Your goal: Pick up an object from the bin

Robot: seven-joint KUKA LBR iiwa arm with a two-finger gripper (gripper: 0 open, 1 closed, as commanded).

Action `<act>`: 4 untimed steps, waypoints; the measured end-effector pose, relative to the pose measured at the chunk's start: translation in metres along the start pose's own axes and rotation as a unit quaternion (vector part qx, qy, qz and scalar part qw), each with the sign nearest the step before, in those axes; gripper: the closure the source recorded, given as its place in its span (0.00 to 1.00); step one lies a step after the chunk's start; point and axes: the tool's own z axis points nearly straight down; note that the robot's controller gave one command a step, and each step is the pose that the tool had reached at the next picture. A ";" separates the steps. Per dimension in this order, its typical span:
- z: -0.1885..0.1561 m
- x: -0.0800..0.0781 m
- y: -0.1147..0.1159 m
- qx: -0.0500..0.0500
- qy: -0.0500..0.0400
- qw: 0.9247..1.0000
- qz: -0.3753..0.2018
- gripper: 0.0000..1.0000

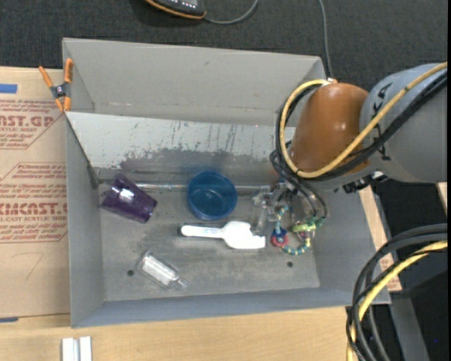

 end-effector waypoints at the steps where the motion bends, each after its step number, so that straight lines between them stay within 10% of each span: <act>1: 0.051 -0.005 0.052 -0.001 0.000 0.999 0.045 1.00; 2: 0.054 0.031 0.031 0.000 -0.001 0.999 0.033 1.00; 4: 0.045 0.033 0.040 0.000 -0.001 0.999 0.038 1.00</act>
Offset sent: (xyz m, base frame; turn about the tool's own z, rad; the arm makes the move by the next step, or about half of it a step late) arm -0.0319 0.0304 -0.0548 0.0654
